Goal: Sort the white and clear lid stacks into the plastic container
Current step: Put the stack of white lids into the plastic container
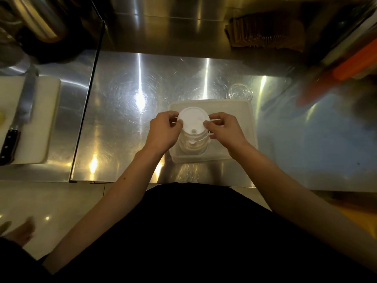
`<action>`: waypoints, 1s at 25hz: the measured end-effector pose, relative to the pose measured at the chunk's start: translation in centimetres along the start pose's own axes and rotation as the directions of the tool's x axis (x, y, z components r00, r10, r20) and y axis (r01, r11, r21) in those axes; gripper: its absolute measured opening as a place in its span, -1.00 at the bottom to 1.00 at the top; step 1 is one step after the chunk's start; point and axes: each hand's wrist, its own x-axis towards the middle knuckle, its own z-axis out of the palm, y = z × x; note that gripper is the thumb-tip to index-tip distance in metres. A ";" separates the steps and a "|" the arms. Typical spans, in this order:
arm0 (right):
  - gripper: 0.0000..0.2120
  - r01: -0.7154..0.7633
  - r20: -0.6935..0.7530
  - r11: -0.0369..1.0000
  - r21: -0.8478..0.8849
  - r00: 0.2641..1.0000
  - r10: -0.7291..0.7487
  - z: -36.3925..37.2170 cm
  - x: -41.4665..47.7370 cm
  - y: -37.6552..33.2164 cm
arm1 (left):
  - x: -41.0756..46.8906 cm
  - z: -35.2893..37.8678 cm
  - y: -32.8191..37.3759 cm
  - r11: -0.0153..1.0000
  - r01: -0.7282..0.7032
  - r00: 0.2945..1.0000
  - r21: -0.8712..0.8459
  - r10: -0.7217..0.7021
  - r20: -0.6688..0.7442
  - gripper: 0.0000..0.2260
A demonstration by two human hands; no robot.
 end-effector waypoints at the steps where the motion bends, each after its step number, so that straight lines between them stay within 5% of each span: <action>1: -0.72 -0.002 0.006 1.000 0.000 1.000 0.002 0.0 -0.2 0.1 | -0.3 0.1 0.1 0.997 -0.032 0.999 0.064 0.032 -0.003 -0.75; 10: -0.72 0.001 0.032 0.995 -0.102 0.999 0.002 -0.2 -0.9 1.4 | -1.6 1.2 -0.3 0.957 -0.103 0.995 0.271 0.097 0.038 -0.75; 25: -0.62 0.031 0.065 0.976 -0.215 0.998 -0.017 0.1 -1.4 1.4 | -1.8 1.6 -1.5 0.951 -0.047 0.999 0.306 0.040 0.029 -0.71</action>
